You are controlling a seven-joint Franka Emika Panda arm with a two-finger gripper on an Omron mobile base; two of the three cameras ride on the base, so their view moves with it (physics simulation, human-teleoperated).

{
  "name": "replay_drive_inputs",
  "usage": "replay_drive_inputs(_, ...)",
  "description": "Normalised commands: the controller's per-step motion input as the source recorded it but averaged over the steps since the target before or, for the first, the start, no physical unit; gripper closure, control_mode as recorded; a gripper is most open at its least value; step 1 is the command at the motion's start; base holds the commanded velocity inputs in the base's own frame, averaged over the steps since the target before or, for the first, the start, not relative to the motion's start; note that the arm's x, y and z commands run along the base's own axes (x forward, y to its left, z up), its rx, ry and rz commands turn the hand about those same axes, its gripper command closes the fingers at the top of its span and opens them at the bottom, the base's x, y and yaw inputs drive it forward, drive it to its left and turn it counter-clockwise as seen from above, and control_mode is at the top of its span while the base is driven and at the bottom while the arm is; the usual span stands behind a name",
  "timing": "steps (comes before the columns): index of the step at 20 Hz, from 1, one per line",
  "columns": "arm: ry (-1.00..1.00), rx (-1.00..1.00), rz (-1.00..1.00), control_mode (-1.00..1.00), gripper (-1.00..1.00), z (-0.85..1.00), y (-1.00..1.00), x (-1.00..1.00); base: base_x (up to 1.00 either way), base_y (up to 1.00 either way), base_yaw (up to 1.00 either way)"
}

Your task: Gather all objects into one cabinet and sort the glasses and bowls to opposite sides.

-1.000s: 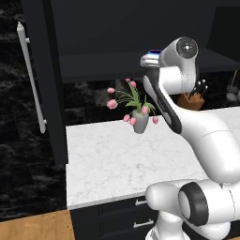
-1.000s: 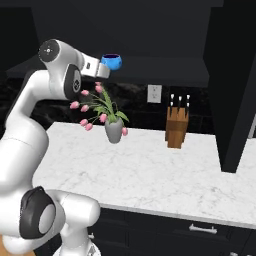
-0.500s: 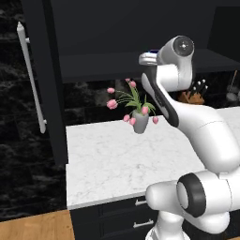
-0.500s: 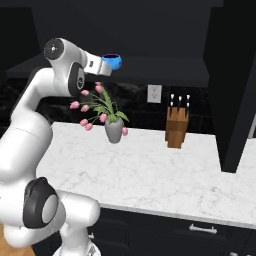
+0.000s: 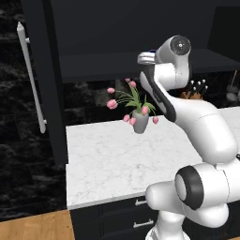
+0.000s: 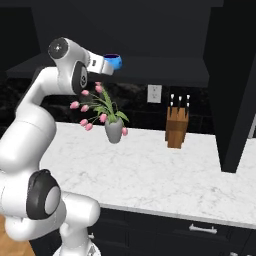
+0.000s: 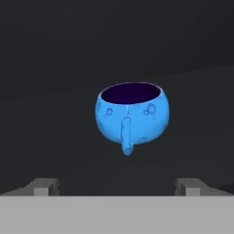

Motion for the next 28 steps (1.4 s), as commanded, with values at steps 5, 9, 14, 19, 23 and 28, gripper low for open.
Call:
replay_drive_inputs(5, 0.0, 0.0, 0.0, -1.0, -1.0, -0.1, -0.07, 0.2, 0.0, 0.0, 0.0)
replay_drive_inputs(9, 0.0, 0.0, 0.0, -1.0, -1.0, -0.13, -0.2, 0.17, 0.0, 0.0, 0.0)
replay_drive_inputs(14, 0.0, 0.0, 0.0, -1.0, -1.0, -0.11, -0.1, 0.12, 0.0, 0.0, 0.0)
replay_drive_inputs(19, 0.0, 0.0, -0.01, -1.0, -1.0, 0.0, 0.0, 0.07, 0.0, 0.0, 0.0)
replay_drive_inputs(23, 0.0, 0.0, -0.01, -1.0, -1.0, 0.0, 0.0, 0.19, 0.0, 0.0, 0.0)
replay_drive_inputs(28, 0.0, 0.0, -0.01, -1.0, -1.0, 0.0, 0.02, 0.15, 0.0, 0.0, 0.0)
